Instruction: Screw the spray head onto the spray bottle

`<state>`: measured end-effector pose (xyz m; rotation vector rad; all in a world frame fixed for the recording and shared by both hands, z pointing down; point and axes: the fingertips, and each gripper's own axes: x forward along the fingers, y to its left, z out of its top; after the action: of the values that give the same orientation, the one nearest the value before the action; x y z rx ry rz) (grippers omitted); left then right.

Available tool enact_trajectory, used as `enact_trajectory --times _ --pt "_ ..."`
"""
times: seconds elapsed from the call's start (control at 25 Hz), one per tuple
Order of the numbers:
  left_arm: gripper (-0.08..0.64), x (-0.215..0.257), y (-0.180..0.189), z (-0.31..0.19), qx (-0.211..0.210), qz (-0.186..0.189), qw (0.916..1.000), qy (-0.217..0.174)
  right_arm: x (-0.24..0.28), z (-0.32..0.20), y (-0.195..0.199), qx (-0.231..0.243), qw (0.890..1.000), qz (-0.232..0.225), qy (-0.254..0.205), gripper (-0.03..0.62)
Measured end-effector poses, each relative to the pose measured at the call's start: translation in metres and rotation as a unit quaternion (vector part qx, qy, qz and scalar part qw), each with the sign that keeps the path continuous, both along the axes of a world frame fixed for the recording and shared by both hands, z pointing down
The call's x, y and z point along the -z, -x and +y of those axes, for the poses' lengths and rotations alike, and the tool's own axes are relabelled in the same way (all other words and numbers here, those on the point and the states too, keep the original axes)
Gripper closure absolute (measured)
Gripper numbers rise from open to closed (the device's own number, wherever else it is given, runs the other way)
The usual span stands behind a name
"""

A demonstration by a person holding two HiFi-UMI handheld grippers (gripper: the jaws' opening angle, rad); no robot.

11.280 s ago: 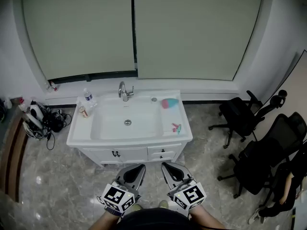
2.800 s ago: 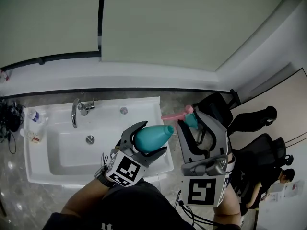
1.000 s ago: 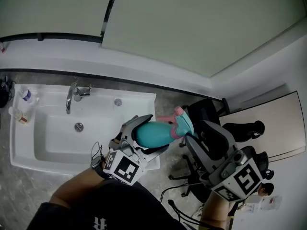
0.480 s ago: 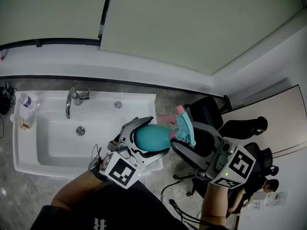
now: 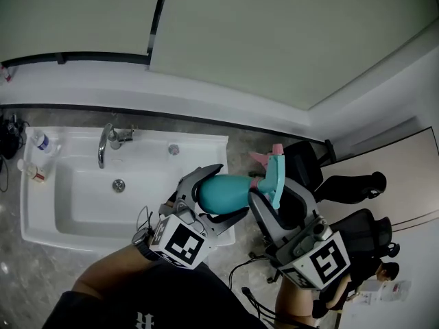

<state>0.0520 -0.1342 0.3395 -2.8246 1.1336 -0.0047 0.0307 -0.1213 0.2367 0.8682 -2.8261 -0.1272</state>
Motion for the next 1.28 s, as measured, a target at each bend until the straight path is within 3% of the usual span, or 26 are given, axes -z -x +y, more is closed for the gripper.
enact_trajectory --times 0.12,0.28,0.36,0.44,0.52,0.64,0.92,1.28 --pt "0.132 0.002 0.005 -0.009 0.045 -0.012 0.9989 -0.007 0.003 -0.008 0.000 -0.071 0.997 -0.013 -0.041 0.459" --pt "0.132 0.001 0.017 -0.022 0.126 -0.065 0.9889 -0.046 -0.006 -0.020 -0.007 -0.140 0.989 -0.035 -0.014 0.459" --pt "0.132 -0.004 0.020 -0.025 0.143 -0.076 0.9856 -0.049 -0.010 -0.024 -0.007 -0.164 0.985 -0.052 0.004 0.459" --pt "0.132 -0.009 0.019 -0.025 0.126 -0.066 0.9891 -0.039 -0.015 -0.027 -0.006 -0.161 0.983 -0.077 0.043 0.459" --pt "0.132 -0.012 0.019 -0.022 0.099 -0.053 0.9932 -0.030 -0.020 -0.028 -0.005 -0.126 0.981 -0.105 0.102 0.459" --pt "0.132 -0.015 0.019 -0.021 0.091 -0.063 0.9934 -0.031 -0.023 -0.029 -0.006 -0.091 0.977 -0.126 0.149 0.459" --pt "0.132 -0.024 0.021 -0.027 0.097 -0.067 0.9929 -0.011 -0.032 -0.035 -0.005 -0.174 0.968 -0.134 0.122 0.459" --pt "0.132 -0.004 0.018 -0.019 0.003 0.023 0.9997 -0.005 -0.021 -0.013 0.002 -0.098 0.982 -0.095 0.127 0.435"
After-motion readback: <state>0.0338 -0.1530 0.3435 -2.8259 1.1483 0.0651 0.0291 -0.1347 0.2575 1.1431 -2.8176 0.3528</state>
